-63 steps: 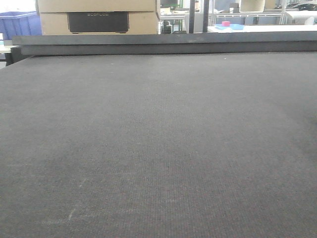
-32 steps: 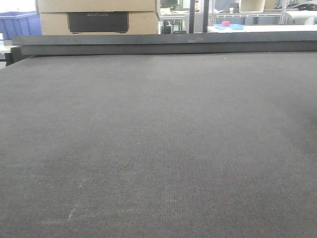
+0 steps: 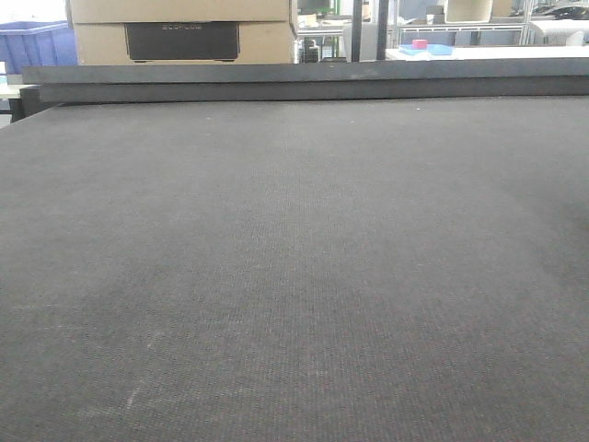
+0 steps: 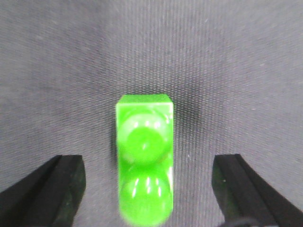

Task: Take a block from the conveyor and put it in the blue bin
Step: 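Close both grippers on the green and light-blue blocks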

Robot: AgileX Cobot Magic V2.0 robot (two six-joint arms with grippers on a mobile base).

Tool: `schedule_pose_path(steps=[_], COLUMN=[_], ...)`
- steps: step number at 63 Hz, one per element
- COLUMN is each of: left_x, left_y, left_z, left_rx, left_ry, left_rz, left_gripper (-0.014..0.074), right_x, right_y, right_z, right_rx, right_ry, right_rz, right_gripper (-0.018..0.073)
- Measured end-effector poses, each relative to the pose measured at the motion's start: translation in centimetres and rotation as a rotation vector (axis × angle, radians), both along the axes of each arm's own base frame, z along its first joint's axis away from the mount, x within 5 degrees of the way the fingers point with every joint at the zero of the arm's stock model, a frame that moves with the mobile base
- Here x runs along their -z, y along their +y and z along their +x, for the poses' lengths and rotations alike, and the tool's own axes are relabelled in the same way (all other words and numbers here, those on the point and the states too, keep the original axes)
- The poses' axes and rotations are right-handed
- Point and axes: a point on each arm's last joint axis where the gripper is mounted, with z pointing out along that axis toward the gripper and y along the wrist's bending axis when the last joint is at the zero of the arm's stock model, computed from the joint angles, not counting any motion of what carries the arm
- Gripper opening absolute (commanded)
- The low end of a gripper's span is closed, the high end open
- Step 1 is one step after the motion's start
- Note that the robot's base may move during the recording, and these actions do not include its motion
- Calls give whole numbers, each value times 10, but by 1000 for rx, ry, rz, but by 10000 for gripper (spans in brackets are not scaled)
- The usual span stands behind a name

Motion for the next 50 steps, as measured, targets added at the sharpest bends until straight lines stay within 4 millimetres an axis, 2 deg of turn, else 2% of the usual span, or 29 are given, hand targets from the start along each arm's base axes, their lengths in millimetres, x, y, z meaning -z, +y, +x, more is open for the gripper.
schedule_pose_path(steps=[15,29,44,50], left_x=[23,28,28,28], left_y=[0,0,1,1], left_z=[11,14,15,15], left_rx=[0,-2,-26,-26], left_ry=[91,94,80,80], left_rz=[-3,-4,-7,-7], left_gripper=[454,419,216,104], right_x=[0,0,0,0], right_y=[0,0,1,1], right_z=[0,0,0,0], right_rx=[1,1,2,2], right_ry=[0,0,0,0], right_rz=[4,5,7,7], right_gripper=[-167,-167,-167,-167])
